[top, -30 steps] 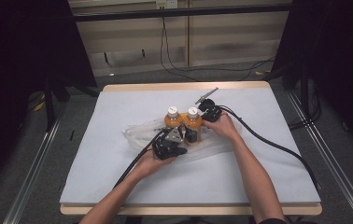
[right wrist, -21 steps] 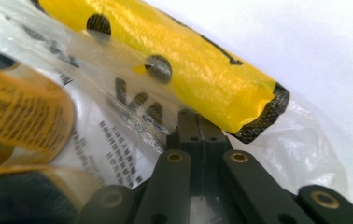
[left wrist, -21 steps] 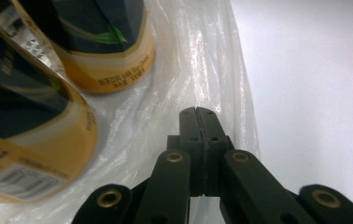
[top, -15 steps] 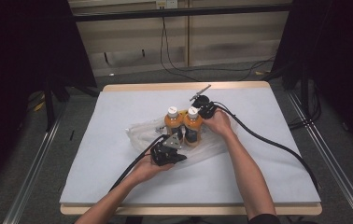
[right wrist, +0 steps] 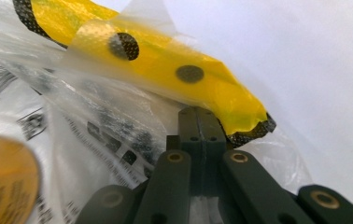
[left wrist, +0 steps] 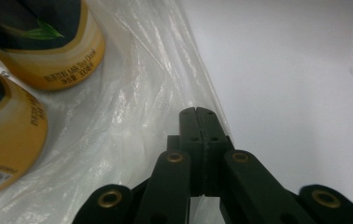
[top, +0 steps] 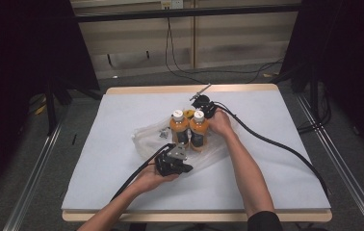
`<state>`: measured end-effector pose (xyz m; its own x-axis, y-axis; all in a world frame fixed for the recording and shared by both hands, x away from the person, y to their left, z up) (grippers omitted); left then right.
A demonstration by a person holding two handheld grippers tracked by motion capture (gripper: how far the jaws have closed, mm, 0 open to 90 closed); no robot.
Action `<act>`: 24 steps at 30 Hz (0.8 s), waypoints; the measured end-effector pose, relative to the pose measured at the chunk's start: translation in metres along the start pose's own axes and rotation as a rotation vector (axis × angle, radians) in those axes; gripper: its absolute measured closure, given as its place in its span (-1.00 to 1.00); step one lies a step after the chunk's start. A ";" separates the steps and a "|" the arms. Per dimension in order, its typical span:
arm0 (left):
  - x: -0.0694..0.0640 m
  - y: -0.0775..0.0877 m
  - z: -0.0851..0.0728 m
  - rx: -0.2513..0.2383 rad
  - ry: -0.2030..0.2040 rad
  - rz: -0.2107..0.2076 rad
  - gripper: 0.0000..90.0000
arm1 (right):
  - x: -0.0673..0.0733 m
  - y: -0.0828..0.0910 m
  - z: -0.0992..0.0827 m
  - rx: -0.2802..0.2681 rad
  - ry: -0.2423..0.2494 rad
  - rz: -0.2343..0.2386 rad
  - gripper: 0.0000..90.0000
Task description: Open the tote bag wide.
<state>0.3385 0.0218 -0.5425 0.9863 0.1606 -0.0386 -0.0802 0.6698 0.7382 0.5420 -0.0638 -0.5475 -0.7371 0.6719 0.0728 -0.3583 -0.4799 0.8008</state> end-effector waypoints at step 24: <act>0.000 0.005 -0.006 0.011 0.000 0.004 1.00 | -0.010 -0.015 0.018 -0.071 -0.081 -0.058 1.00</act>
<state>0.3370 0.0294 -0.5422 0.9859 0.1637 -0.0356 -0.0828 0.6608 0.7460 0.5644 -0.0530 -0.5496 -0.6663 0.7417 0.0772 -0.4410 -0.4753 0.7613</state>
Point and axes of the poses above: each handheld gripper's, and its own axes: y roughly backward along the jaws, z roughly out of its top, x roughly to its left, the point moved 9 cm from there along -y, roughly forward along the jaws, and after that the axes turned 1 degree about y, right-handed, at the moved point
